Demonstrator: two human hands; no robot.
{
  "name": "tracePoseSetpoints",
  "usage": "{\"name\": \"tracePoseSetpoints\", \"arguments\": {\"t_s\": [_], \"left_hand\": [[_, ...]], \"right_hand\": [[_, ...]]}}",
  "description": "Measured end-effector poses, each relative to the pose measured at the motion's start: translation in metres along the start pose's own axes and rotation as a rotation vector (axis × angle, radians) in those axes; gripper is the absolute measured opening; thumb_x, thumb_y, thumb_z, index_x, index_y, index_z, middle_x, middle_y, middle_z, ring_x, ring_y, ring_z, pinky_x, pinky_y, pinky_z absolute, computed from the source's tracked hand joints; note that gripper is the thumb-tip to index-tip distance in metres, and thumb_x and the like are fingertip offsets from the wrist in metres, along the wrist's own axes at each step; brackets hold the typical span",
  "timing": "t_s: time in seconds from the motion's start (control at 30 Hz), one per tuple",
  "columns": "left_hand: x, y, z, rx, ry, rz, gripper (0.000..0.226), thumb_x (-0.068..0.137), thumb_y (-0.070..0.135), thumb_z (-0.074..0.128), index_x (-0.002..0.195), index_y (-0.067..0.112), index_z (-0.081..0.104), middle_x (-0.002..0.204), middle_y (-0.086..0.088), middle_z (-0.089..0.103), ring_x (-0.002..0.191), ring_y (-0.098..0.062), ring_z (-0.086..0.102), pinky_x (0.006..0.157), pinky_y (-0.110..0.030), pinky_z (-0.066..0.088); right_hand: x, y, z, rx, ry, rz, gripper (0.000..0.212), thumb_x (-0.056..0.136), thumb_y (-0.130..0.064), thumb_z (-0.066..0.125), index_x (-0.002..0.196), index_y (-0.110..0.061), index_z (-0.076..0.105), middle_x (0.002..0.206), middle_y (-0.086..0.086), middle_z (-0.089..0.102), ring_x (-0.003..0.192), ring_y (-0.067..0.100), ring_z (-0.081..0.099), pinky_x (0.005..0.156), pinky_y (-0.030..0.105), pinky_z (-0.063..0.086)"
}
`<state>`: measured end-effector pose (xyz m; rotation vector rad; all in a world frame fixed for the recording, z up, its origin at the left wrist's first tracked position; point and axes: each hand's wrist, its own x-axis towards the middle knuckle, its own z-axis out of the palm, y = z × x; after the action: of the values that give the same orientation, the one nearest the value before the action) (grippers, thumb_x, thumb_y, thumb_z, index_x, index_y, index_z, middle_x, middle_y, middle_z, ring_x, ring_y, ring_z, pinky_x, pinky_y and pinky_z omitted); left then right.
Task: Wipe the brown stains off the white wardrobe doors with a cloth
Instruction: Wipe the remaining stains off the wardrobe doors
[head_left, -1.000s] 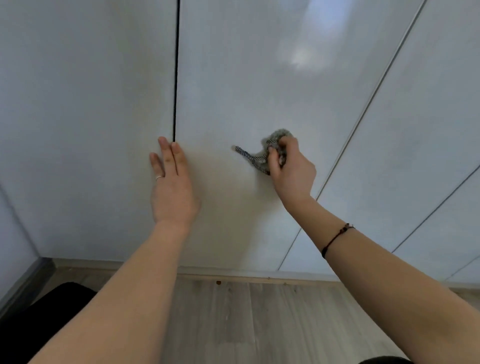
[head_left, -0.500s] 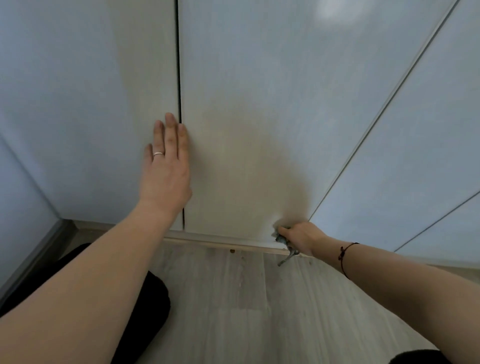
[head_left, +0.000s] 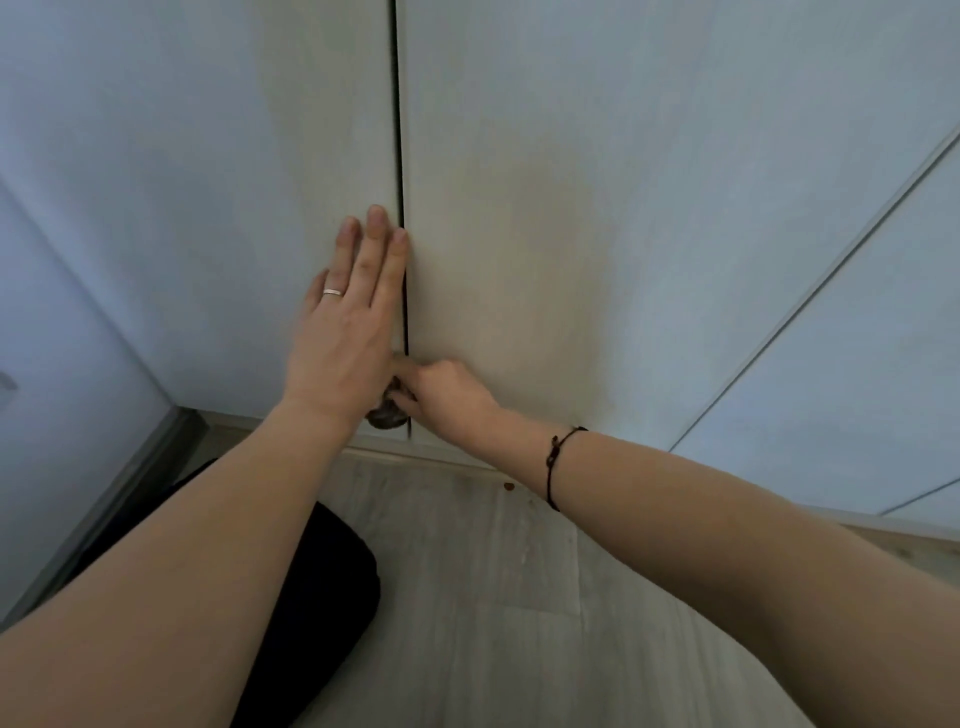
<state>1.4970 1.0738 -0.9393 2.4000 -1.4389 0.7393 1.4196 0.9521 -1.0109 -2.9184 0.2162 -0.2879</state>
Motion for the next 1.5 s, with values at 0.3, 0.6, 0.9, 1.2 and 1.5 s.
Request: {"name": "tracePoseSetpoints", "arguments": {"t_s": [0.3, 0.6, 0.9, 1.2, 1.5], "left_hand": [[0.002, 0.0, 0.004, -0.061, 0.017, 0.015, 0.087, 0.08, -0.002, 0.044, 0.16, 0.007, 0.009, 0.167, -0.014, 0.002, 0.154, -0.034, 0.005, 0.092, -0.049, 0.049], [0.001, 0.008, 0.003, -0.07, 0.052, -0.031, 0.084, 0.082, -0.002, 0.043, 0.159, 0.005, 0.012, 0.167, -0.014, 0.003, 0.154, -0.034, 0.005, 0.097, -0.05, 0.046], [0.003, 0.018, -0.001, -0.116, -0.003, -0.1, 0.086, 0.083, -0.011, 0.048, 0.159, 0.003, 0.01, 0.167, -0.014, -0.001, 0.154, -0.036, 0.003, 0.078, -0.045, 0.053], [0.004, 0.03, -0.008, -0.084, -0.107, -0.164, 0.095, 0.08, -0.006, 0.049, 0.158, 0.004, -0.004, 0.165, -0.013, -0.02, 0.153, -0.036, -0.011, 0.089, -0.048, 0.053], [0.005, 0.033, -0.012, -0.036, -0.164, -0.186, 0.101, 0.078, 0.004, 0.054, 0.157, 0.003, -0.008, 0.164, -0.013, -0.024, 0.152, -0.036, -0.013, 0.085, -0.047, 0.055]], "right_hand": [[-0.023, 0.014, -0.001, -0.009, 0.034, 0.109, 0.028, 0.095, -0.031, 0.057, 0.12, -0.021, 0.064, 0.102, 0.012, 0.074, 0.091, 0.037, 0.069, 0.073, 0.043, 0.056], [-0.047, 0.03, 0.028, -0.173, -0.276, 0.18, 0.035, 0.101, -0.029, 0.049, 0.133, -0.019, 0.056, 0.114, 0.018, 0.069, 0.1, 0.039, 0.066, 0.079, 0.043, 0.052], [-0.154, 0.116, -0.014, -0.438, -0.53, 0.423, 0.025, 0.097, -0.021, 0.051, 0.117, -0.02, 0.065, 0.11, 0.009, 0.071, 0.101, 0.03, 0.066, 0.076, 0.036, 0.049], [-0.16, 0.11, -0.144, -0.511, 0.506, 0.218, 0.019, 0.086, -0.03, 0.058, 0.099, -0.026, 0.071, 0.061, -0.005, 0.064, 0.049, 0.022, 0.057, 0.043, 0.025, 0.044], [-0.212, 0.15, -0.07, -0.519, -0.293, 0.34, 0.03, 0.102, -0.036, 0.044, 0.129, -0.03, 0.055, 0.097, 0.002, 0.072, 0.085, 0.032, 0.067, 0.068, 0.034, 0.052]]}}
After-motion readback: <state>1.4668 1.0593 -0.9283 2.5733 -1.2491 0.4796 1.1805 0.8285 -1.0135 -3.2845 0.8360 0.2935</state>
